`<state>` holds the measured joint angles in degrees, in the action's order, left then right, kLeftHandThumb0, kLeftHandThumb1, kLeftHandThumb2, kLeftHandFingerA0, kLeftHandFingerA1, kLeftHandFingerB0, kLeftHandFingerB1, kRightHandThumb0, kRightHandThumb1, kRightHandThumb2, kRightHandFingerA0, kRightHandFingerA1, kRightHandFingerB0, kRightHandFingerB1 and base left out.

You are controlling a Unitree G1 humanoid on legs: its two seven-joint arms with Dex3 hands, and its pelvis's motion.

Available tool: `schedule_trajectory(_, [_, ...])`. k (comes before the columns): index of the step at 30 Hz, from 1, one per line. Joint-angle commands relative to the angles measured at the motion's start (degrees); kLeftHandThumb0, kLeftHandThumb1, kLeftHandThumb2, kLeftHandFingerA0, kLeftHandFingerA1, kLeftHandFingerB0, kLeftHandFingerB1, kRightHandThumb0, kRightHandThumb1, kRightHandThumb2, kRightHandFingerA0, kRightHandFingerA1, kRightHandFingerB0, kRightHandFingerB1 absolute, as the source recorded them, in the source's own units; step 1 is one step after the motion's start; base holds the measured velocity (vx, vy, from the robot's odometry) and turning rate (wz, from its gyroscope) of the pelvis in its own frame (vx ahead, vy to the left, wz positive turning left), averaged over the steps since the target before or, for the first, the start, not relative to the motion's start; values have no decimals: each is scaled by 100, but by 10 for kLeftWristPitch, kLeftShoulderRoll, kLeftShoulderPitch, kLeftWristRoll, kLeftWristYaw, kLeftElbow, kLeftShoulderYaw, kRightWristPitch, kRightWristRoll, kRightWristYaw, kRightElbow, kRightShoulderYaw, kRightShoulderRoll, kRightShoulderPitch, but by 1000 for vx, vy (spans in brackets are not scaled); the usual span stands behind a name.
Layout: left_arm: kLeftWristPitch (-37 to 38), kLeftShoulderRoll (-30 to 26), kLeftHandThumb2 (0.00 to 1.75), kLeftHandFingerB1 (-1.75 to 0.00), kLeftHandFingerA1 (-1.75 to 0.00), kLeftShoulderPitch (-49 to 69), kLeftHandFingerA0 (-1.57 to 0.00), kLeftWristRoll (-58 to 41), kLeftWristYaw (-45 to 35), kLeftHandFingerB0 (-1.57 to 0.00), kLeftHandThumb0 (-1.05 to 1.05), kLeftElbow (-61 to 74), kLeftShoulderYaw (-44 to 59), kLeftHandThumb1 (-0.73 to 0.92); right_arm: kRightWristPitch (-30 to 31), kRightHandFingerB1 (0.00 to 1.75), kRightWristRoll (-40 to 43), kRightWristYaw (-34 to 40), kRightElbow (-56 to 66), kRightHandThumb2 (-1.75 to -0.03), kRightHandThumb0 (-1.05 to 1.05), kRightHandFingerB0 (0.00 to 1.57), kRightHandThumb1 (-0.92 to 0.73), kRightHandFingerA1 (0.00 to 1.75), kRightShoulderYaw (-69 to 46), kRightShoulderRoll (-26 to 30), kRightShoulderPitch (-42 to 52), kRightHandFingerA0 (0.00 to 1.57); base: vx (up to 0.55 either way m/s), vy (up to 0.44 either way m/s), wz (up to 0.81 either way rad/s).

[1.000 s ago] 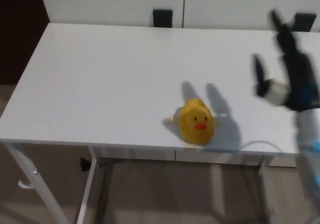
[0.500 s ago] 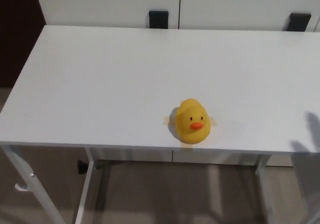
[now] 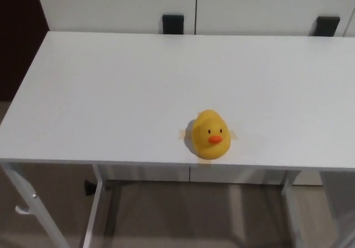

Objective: The robot uses its right hand to push the yellow duck toy to the center of the white desk.

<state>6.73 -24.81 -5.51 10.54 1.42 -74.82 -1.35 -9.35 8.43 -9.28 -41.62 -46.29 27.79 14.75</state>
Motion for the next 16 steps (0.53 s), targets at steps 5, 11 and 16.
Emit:
schedule_trajectory(5, [16,-12,158,-80,-84,5,-153,5,-6,-157,19,0,-1,-51,21,57,45,-35,-91,-109,-6,74,-34,52,13,-2,7,95,0,0,0])
schedule_trajectory(11, [20,-11,146,-83,-89,9,-142,8,0,-153,22,-3,-3,-44,47,56,52,-38,-69,-101,-9,77,-36,52,34,-4,16,96,0,0,0])
schedule_trajectory(16, [16,-11,146,-82,-84,4,-151,11,0,-148,16,-5,-5,-50,42,56,40,-54,-71,-120,2,79,-27,51,63,5,23,94,0,0,0])
